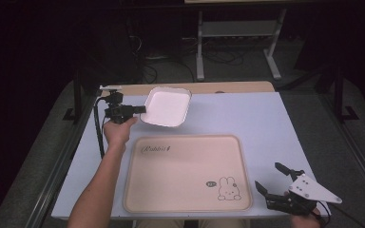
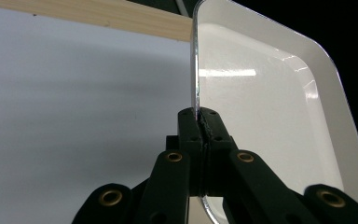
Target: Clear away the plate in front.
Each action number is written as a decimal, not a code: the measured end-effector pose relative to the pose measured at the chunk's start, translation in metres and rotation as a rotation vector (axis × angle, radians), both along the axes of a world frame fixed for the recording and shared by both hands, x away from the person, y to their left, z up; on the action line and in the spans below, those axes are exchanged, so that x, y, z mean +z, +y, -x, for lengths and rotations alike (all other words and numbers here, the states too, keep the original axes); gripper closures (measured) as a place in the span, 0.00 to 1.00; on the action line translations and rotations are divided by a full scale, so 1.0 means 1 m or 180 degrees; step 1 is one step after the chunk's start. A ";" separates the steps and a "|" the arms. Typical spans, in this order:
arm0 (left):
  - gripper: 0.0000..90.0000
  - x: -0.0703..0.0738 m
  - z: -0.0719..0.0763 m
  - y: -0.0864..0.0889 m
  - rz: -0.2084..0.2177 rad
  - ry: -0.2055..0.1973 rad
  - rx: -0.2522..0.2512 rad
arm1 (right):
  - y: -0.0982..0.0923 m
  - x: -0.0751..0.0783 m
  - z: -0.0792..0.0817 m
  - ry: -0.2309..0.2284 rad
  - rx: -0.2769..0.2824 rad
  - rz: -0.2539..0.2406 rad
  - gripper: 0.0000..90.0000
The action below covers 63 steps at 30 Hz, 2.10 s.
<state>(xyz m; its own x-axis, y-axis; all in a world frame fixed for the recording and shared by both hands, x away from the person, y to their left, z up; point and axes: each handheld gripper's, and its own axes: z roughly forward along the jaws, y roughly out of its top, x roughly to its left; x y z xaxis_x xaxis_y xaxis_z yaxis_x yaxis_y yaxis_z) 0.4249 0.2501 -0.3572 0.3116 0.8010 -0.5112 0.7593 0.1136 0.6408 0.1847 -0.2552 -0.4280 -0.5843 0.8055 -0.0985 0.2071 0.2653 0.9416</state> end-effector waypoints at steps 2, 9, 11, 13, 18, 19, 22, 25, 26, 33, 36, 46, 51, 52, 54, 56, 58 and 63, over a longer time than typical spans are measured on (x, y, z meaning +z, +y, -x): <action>0.99 0.000 0.005 0.002 0.0029 -0.0010 -0.0013 | 0.000 0.000 0.000 0.0000 -0.0007 0.0000 0.14; 0.99 0.001 0.018 0.004 0.0058 -0.0039 -0.0095 | 0.000 0.000 0.000 -0.0003 -0.0013 0.0008 0.14; 0.99 0.002 0.020 0.003 -0.0009 -0.0042 -0.0121 | 0.000 0.000 0.000 -0.0004 -0.0014 0.0012 0.14; 0.99 0.003 0.023 0.003 -0.0015 -0.0044 -0.0153 | 0.000 0.000 0.000 -0.0002 -0.0013 0.0012 0.14; 0.99 0.001 0.032 0.002 -0.0021 -0.0051 -0.0193 | 0.000 0.000 0.001 0.0000 -0.0012 0.0015 0.14; 0.99 0.001 0.034 0.002 -0.0016 -0.0051 -0.0205 | 0.001 0.000 0.001 0.0000 -0.0010 0.0020 0.14; 0.99 -0.001 0.039 0.001 -0.0012 -0.0054 -0.0239 | 0.001 0.000 0.001 0.0002 -0.0006 0.0023 0.14; 0.99 -0.002 0.044 0.001 -0.0032 -0.0050 -0.0267 | 0.001 0.000 0.001 0.0010 -0.0002 0.0026 0.14; 0.99 -0.003 0.046 0.001 -0.0040 -0.0056 -0.0262 | 0.001 0.000 0.001 0.0013 0.0000 0.0028 0.14; 0.99 -0.009 0.056 0.001 -0.0035 -0.0049 -0.0290 | 0.002 0.000 0.000 0.0007 0.0018 0.0055 0.14; 0.99 -0.011 0.059 0.003 0.0016 -0.0045 -0.0265 | 0.002 0.000 0.000 0.0012 0.0022 0.0056 0.14; 0.99 -0.015 0.072 0.004 -0.0019 -0.0092 -0.0236 | 0.003 0.000 0.001 0.0015 0.0031 0.0074 0.14; 0.99 -0.022 0.078 0.003 -0.0076 -0.0057 -0.0266 | 0.003 0.000 0.001 0.0013 0.0034 0.0077 0.14; 0.99 -0.024 0.080 0.003 -0.0068 -0.0049 -0.0266 | 0.003 0.000 0.001 0.0012 0.0034 0.0077 0.14; 0.99 -0.027 0.083 0.003 -0.0069 -0.0028 -0.0268 | 0.003 0.000 0.001 0.0013 0.0032 0.0079 0.14; 0.99 -0.030 0.085 0.002 -0.0073 -0.0020 -0.0273 | 0.003 0.000 0.001 0.0014 0.0034 0.0083 0.14; 0.99 -0.033 0.088 0.000 -0.0065 -0.0008 -0.0276 | 0.004 0.000 0.001 0.0016 0.0033 0.0083 0.14; 0.99 -0.041 0.094 -0.003 -0.0077 0.0022 -0.0280 | 0.004 0.000 0.001 0.0015 0.0030 0.0086 0.14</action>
<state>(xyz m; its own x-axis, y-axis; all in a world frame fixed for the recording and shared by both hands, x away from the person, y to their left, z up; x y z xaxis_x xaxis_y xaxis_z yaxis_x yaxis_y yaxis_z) 0.3304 0.2472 -0.3986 0.3779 0.7828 -0.4944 0.7701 0.0306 0.6371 0.1839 -0.2515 -0.4275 -0.5925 0.7970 -0.1175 0.2088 0.2928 0.9331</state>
